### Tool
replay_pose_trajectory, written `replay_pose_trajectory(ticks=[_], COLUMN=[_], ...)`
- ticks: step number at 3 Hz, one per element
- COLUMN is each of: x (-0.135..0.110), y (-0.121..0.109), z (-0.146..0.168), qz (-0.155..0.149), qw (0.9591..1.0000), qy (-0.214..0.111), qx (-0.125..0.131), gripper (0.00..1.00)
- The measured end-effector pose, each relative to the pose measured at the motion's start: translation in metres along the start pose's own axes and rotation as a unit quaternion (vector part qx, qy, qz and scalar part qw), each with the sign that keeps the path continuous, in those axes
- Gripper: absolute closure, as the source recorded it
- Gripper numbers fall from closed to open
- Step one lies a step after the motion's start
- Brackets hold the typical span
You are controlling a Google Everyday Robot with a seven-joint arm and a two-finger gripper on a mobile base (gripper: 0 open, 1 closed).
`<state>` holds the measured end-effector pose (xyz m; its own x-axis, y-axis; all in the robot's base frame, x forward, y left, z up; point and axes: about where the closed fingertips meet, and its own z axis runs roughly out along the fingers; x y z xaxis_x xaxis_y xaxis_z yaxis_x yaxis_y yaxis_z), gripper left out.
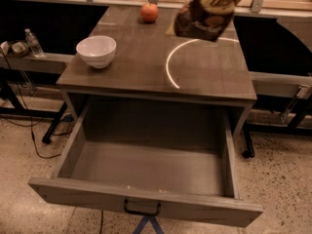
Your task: Pick brown chip bag from top drawer and place on counter
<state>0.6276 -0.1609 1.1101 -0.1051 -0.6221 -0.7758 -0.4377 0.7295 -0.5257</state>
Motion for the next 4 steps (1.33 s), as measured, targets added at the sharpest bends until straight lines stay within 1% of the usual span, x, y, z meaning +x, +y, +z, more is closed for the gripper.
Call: replay_pose_trajectory(ticks=[1, 2, 3, 4], x=[-0.003, 0.001, 0.015, 0.043], y=[0.011, 0.029, 0.048, 0.065], z=[0.055, 0.105, 0.147, 0.178], qz=[0.014, 0.031, 0.052, 0.065], qw=[0.9996, 0.9987, 0.9972, 0.9962], qy=[-0.017, -0.027, -0.03, -0.012], qx=[-0.015, -0.031, -0.045, -0.057], gripper=[1.0, 1.0, 1.0, 0.87])
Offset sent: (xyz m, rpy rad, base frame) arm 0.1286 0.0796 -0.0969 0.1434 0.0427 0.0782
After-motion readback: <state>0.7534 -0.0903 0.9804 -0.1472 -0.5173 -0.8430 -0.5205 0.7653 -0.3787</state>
